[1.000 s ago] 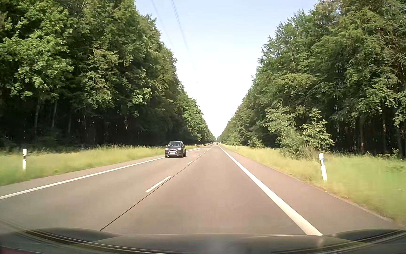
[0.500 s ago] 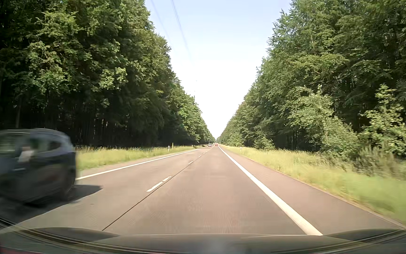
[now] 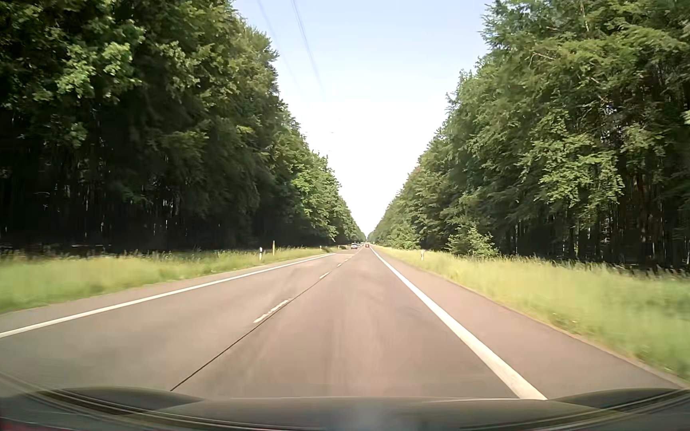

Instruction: Follow the waypoints while adhering to traffic rules and regulations

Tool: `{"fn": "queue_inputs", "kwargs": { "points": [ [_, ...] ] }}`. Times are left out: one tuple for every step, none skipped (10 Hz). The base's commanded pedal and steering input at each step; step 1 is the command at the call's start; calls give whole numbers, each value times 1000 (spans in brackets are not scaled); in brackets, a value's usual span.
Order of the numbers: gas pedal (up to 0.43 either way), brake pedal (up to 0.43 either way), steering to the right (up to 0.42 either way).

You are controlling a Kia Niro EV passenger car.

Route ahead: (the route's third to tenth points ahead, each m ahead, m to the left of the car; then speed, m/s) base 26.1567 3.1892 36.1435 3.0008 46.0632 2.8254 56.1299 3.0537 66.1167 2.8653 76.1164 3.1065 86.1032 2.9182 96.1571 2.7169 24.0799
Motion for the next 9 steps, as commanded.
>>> {"fn": "queue_inputs", "kwargs": {
  "points": [
    [220, 30, 2],
    [209, 30, 1],
    [209, 30, 1],
    [209, 24, 1],
    [209, 30, 2],
    [209, 30, 2],
    [209, 30, 2],
    [209, 30, 2],
    [209, 30, 2]
  ]
}}
